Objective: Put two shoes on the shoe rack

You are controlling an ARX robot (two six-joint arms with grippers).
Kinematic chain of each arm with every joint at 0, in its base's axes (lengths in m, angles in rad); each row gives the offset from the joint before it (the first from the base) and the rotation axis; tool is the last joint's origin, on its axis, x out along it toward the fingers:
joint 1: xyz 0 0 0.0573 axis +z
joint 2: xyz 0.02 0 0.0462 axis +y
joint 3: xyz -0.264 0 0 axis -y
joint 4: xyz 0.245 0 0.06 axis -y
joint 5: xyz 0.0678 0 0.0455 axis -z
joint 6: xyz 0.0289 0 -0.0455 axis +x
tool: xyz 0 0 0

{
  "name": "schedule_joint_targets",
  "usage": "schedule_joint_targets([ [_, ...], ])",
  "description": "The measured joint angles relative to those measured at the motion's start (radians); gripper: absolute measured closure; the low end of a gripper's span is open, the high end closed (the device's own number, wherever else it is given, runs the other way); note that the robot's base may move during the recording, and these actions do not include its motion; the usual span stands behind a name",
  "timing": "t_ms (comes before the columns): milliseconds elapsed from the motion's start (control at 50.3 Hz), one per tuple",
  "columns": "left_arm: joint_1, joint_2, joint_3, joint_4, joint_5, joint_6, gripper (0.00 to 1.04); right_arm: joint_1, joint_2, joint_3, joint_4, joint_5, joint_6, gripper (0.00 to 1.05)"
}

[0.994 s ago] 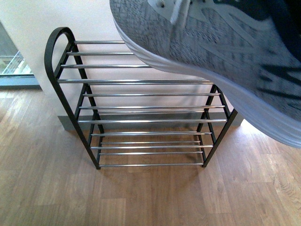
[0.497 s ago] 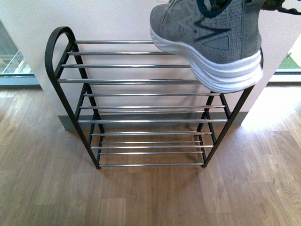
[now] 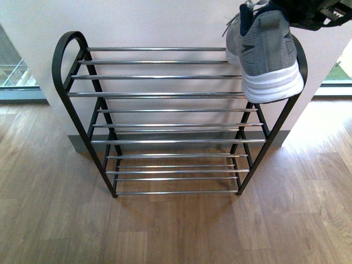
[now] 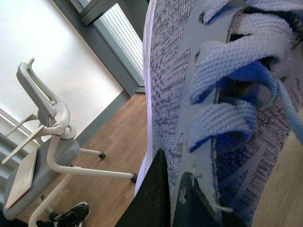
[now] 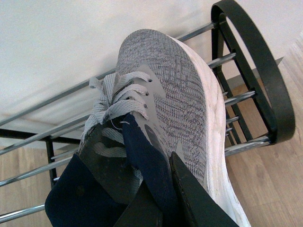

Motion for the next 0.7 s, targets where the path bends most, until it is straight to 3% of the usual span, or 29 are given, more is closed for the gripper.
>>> schedule_joint_targets([
  [338, 0.0, 0.0, 0.0, 0.0, 0.0, 0.0, 1.03, -0.013, 0.128, 0.067, 0.068, 0.03, -0.045, 1.03],
  [696, 0.0, 0.0, 0.0, 0.0, 0.0, 0.0, 1.03, -0.079, 0.194, 0.107, 0.161, 0.045, -0.204, 1.03],
])
